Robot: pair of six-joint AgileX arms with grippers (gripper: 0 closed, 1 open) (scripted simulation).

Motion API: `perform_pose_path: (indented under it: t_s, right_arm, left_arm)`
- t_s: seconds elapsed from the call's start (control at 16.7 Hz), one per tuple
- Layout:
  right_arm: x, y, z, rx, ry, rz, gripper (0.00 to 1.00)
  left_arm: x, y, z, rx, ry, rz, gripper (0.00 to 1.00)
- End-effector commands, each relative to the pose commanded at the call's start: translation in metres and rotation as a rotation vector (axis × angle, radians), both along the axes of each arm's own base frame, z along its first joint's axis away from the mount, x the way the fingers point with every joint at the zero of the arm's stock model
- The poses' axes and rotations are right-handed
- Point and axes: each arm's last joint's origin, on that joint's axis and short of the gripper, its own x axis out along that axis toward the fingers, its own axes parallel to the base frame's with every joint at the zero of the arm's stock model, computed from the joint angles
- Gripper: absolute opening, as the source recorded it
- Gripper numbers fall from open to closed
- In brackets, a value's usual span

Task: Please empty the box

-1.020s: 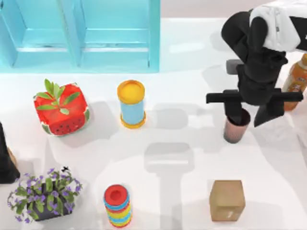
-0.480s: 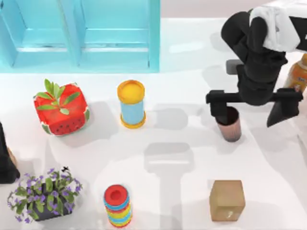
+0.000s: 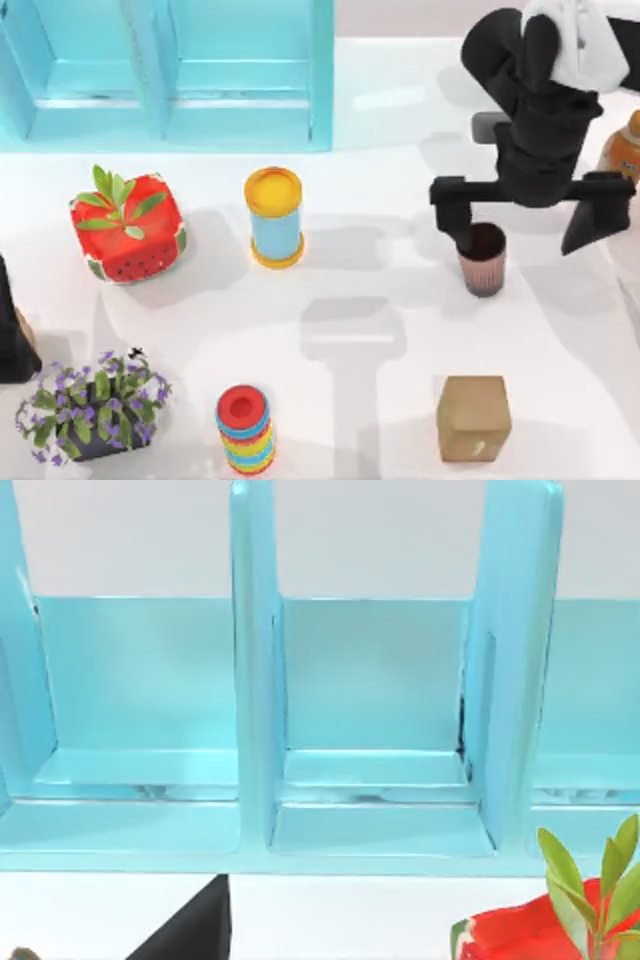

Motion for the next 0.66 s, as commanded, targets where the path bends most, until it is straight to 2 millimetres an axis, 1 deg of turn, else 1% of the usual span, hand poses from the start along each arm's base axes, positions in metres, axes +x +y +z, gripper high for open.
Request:
perform_pose_path:
  t_s: [0.24, 0.42, 0.54, 0.66]
  right_arm:
    - [0.002, 0.001, 0.039, 0.0, 0.0, 0.0, 1.0]
    - [0.0, 0.0, 0.069, 0.001, -0.002, 0.0, 1.0]
    - [-0.002, -0.001, 0.082, 0.001, -0.002, 0.0, 1.0]
    - [-0.003, -0.001, 0.085, 0.001, -0.002, 0.0, 1.0]
  left_arm:
    - [0.0, 0.0, 0.0, 0.0, 0.0, 0.0, 1.0]
    - [0.0, 0.0, 0.0, 0.0, 0.0, 0.0, 1.0]
    - [0.0, 0.0, 0.0, 0.0, 0.0, 0.0, 1.0]
    - [0.0, 0.0, 0.0, 0.0, 0.0, 0.0, 1.0]
